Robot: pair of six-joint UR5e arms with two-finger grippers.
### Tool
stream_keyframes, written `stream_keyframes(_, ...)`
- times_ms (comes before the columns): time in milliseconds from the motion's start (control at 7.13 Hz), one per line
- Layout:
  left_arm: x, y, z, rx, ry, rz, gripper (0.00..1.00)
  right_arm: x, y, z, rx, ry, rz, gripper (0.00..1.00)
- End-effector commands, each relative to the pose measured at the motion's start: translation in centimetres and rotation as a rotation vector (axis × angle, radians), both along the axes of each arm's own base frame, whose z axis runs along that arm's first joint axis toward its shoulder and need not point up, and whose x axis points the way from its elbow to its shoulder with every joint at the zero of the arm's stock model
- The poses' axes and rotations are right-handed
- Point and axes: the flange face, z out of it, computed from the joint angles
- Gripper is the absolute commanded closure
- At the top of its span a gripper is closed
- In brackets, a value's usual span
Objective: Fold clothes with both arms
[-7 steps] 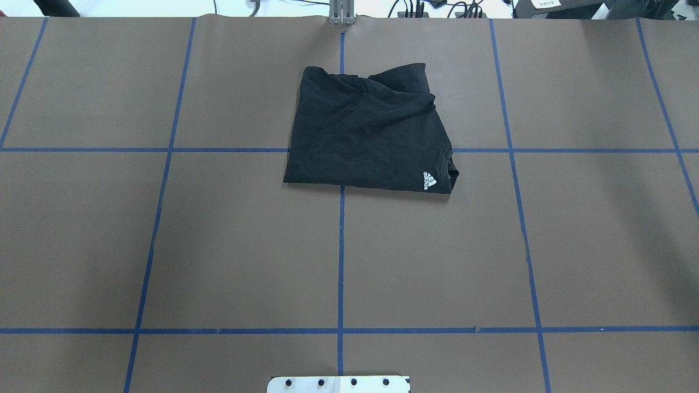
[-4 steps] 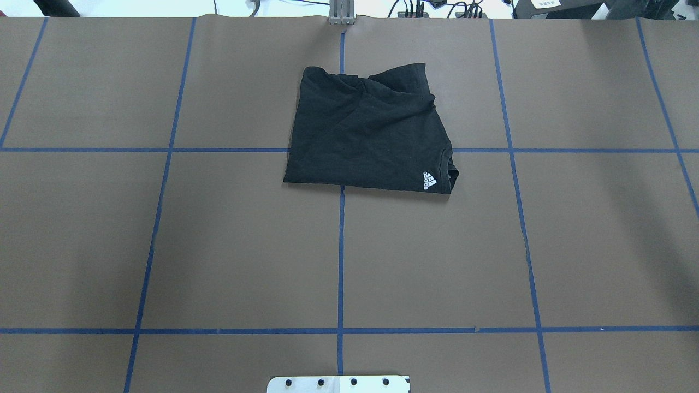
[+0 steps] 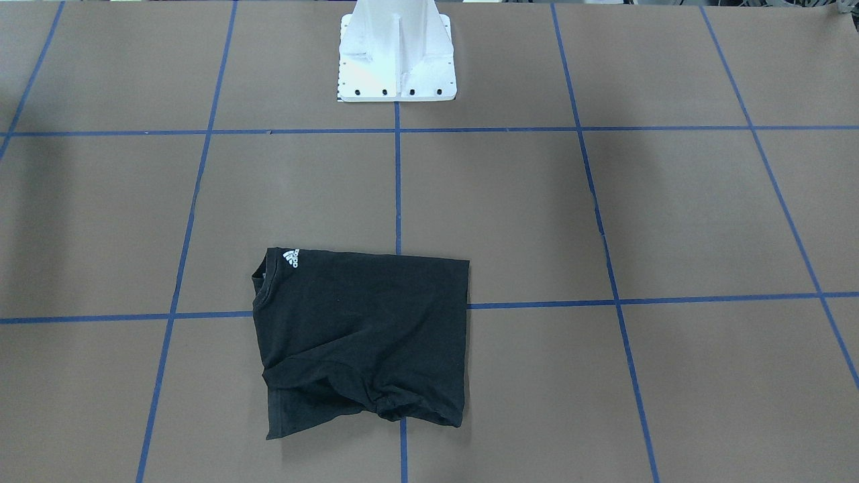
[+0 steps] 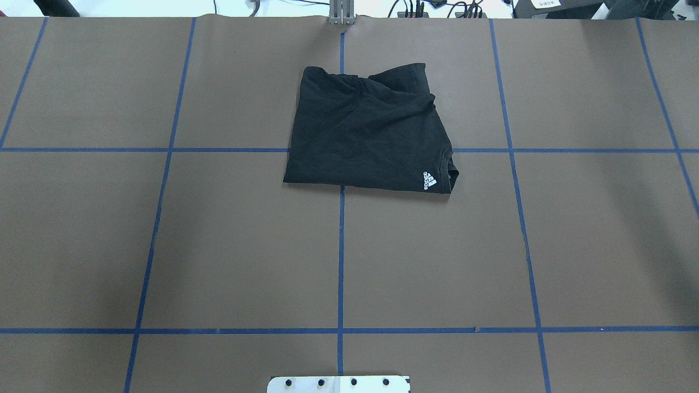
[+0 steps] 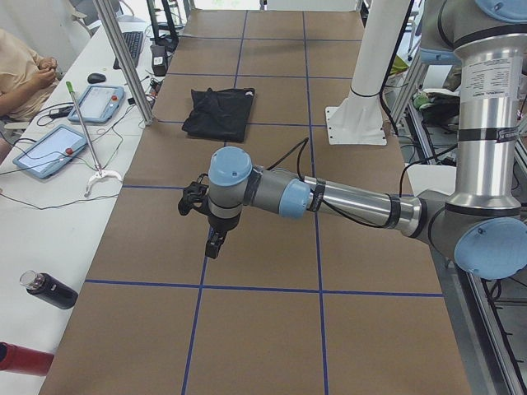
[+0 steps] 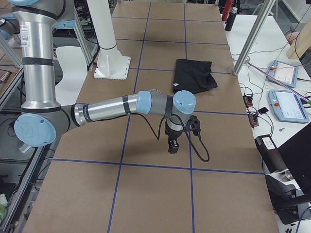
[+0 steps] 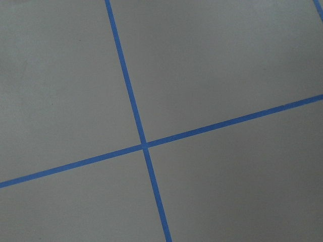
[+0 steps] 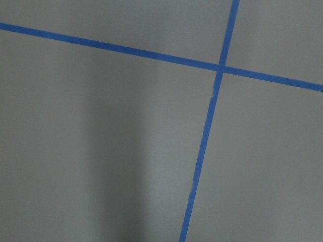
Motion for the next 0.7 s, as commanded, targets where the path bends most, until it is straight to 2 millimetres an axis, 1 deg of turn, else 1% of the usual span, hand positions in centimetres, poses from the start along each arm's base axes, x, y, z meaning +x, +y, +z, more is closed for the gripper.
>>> stream_keyframes(0, 0.3, -0.7, 0.7, 0.036, 0.038, 0.013, 0.0, -0.2, 0.3, 1.1, -0.024, -0.022, 0.0, 0.0)
stream_keyframes(140, 0.3, -0.7, 1.3, 0.026, 0.041, 0.014, 0.0, -0.2, 0.2, 1.1, -0.013, -0.019, 0.001, 0.0)
stream_keyframes(281, 0.3, -0.5, 0.6, 0.036, 0.043, 0.014, 0.0, -0.1, 0.8, 2.0, 0.015, -0.014, 0.002, 0.0)
stream_keyframes(421, 0.3, -0.5, 0.6, 0.039, 0.044, 0.015, 0.0, 0.0, 1.5, 2.3, 0.046, -0.015, 0.003, 0.0)
stream_keyframes(561, 0.4, -0.6, 1.2, 0.034, 0.041, 0.02, 0.0, 0.1, 1.6, 2.9, 0.057, -0.008, 0.002, 0.0)
